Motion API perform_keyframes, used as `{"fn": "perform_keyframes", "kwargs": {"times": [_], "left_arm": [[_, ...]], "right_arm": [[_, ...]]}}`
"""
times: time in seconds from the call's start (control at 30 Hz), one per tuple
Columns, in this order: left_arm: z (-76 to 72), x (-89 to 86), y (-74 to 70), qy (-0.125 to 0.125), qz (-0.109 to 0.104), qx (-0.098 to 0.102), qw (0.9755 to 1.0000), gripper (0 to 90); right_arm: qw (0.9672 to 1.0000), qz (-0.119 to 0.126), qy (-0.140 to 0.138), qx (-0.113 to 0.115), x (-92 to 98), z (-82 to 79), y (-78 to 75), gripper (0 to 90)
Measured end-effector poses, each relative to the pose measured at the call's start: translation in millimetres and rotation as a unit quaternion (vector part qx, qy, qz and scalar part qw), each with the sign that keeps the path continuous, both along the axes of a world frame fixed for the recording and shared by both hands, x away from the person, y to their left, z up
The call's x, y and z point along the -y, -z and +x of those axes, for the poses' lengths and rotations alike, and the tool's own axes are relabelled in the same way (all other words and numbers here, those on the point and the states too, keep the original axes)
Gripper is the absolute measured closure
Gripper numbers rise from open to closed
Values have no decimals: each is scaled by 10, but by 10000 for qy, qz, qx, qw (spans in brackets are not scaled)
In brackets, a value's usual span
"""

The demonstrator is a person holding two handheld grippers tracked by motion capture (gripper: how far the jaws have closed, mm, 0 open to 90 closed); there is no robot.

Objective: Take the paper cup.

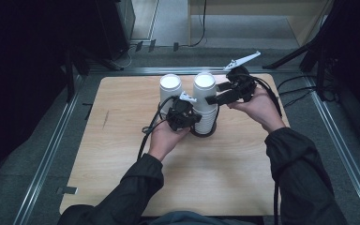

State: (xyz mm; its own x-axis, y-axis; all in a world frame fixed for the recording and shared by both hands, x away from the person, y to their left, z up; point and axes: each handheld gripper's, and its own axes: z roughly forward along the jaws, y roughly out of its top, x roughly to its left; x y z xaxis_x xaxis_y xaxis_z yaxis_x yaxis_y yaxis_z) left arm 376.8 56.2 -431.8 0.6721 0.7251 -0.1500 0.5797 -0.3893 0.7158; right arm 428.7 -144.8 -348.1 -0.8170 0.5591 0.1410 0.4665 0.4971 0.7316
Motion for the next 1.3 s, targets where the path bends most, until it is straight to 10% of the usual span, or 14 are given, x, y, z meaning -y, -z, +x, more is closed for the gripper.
{"fn": "perform_keyframes", "kwargs": {"times": [1.0, 1.3], "left_arm": [[-16, 11, 21, -58, -87, 35, 9999, 899], [-14, 10, 21, -40, -83, 46, 9999, 898]], "right_arm": [[9968, -596, 205, 484, -497, 144, -143, 245], [9973, -377, 252, 574, -479, 128, -303, 252]]}}
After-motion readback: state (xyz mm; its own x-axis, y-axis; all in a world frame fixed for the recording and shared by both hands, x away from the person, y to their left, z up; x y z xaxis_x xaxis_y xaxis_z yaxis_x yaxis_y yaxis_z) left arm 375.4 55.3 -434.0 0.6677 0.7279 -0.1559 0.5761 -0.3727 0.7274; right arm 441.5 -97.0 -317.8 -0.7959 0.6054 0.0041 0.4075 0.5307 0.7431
